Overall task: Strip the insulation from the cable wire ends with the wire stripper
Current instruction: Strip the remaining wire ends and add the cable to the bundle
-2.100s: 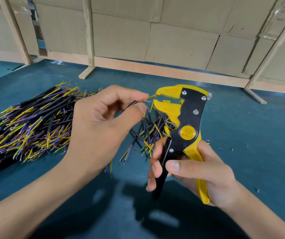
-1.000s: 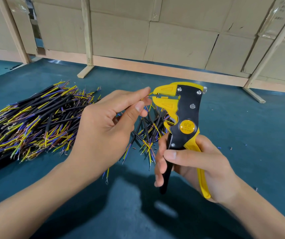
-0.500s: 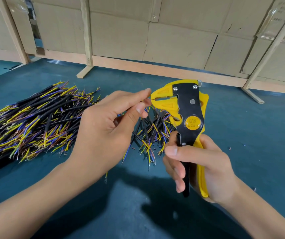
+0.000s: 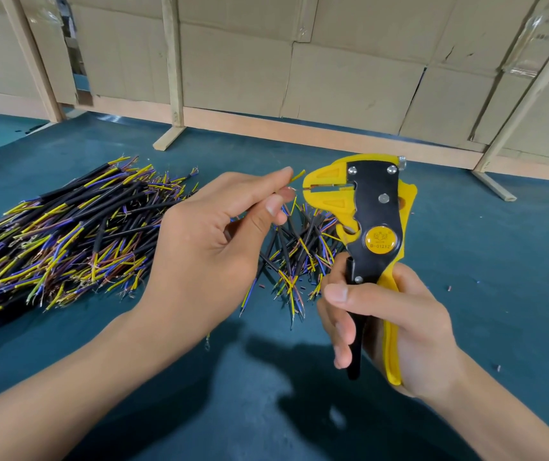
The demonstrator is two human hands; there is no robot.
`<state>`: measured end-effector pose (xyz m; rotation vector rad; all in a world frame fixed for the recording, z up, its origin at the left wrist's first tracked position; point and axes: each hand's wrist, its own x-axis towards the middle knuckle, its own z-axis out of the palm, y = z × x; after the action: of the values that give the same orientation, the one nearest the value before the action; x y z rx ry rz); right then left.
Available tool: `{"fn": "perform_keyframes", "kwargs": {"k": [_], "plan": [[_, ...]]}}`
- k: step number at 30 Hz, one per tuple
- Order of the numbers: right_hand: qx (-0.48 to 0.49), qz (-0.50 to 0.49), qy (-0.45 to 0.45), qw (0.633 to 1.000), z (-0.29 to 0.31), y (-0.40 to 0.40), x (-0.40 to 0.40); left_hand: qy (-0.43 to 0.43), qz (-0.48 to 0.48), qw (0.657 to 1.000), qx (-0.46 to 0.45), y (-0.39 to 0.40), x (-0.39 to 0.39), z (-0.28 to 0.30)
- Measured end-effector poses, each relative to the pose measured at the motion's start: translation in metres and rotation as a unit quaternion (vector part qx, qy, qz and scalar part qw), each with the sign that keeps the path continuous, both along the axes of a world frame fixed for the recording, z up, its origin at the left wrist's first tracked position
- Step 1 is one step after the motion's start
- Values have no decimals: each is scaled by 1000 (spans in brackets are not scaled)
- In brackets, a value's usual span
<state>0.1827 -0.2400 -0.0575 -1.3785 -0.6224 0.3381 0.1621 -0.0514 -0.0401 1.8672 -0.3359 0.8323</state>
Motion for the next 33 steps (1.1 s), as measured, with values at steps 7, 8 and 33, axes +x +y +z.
{"fn": "perform_keyframes", "kwargs": {"k": [7, 8, 33], "plan": [[1, 14, 7, 1000, -3, 0, 2, 31, 21, 999, -10, 0, 2, -5], [3, 18, 9, 1000, -2, -1, 2, 33, 22, 999, -12, 0, 3, -5], [-15, 62, 51, 997, -7, -4, 8, 3, 3, 999, -41, 1, 3, -4]]}}
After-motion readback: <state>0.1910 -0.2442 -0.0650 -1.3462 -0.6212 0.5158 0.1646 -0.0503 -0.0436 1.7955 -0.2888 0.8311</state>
